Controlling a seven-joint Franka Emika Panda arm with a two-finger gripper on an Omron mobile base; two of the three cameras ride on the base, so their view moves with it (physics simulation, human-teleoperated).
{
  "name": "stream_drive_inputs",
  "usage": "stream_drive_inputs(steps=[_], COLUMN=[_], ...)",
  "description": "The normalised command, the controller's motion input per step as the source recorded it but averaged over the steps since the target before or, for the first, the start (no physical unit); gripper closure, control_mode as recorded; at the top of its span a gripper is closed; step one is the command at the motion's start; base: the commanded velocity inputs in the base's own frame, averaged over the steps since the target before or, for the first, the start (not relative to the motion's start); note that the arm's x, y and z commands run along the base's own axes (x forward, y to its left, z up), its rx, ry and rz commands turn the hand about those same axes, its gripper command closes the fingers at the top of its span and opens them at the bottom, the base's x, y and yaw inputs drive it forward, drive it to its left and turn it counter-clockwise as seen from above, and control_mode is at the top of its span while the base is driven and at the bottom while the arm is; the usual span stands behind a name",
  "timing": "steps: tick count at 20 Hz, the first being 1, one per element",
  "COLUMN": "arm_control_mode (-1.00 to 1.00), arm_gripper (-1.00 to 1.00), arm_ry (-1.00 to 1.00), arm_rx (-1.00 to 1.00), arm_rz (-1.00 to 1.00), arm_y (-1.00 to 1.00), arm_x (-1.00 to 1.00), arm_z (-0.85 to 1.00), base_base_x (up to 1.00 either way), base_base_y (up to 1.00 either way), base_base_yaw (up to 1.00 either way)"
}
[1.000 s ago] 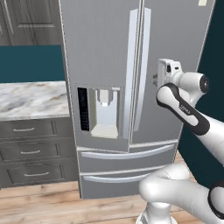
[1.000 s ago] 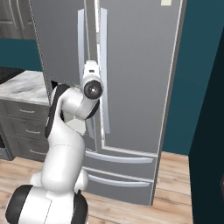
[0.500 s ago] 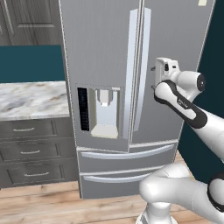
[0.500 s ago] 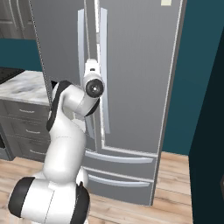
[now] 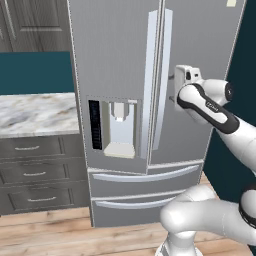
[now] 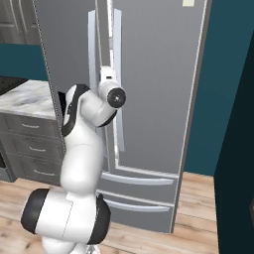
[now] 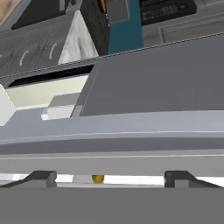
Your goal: Retrieve the fish from the fridge and place it on the saucepan with marinade on the stove.
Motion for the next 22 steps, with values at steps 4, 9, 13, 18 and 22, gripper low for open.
stream_drive_inputs(steps=[4,9,13,18,22], arm_control_mode=[-1.0,-1.0,-1.0,-1.0,-1.0], arm_gripper=[-1.0,-1.0,-1.0,-1.0,-1.0], arm_ry=[-0.02,-0.06,-0.03,0.0,0.0], arm_rx=[0.0,0.0,0.0,0.0,0.0], arm_rz=[0.04,0.0,0.0,0.0,0.0], arm_y=[0.01,0.01,0.07,0.02,0.0], arm_x=[0.22,0.26,0.23,0.26,0.26], arm_z=[-0.1,-0.05,-0.07,-0.09,-0.04], base_base_x=[0.0,0.0,0.0,0.0,0.0], base_base_y=[0.0,0.0,0.0,0.0,0.0], base_base_yaw=[0.0,0.0,0.0,0.0,0.0])
